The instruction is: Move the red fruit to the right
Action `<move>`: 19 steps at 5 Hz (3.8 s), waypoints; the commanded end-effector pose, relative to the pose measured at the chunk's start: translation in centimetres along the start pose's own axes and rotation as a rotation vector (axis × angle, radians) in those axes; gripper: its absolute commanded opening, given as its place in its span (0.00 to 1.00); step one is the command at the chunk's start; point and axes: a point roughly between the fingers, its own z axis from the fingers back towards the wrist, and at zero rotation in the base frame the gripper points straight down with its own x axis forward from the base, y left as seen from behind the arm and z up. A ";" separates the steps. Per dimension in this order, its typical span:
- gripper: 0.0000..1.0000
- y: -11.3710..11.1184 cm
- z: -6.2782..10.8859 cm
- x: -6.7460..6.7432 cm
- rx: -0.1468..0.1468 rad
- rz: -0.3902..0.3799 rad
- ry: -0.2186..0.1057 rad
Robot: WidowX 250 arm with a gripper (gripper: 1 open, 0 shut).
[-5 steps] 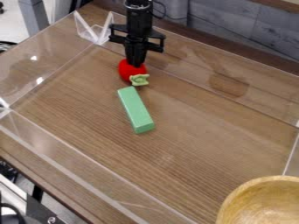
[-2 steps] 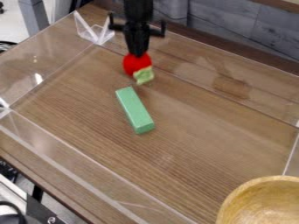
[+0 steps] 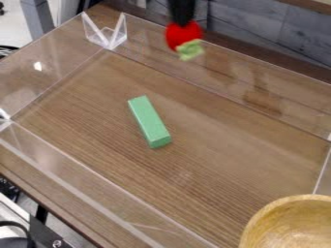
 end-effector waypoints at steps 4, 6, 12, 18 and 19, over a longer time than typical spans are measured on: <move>0.00 -7.7 -1.9 -1.1 0.015 -0.008 -0.074; 0.00 -4.7 -0.5 -1.3 -0.001 -0.020 -0.098; 0.00 -3.7 -2.6 -1.6 -0.002 0.024 -0.149; 0.00 -7.7 -3.1 -6.5 -0.031 -0.051 -0.126; 0.00 -9.2 -5.5 -8.3 -0.029 -0.032 -0.112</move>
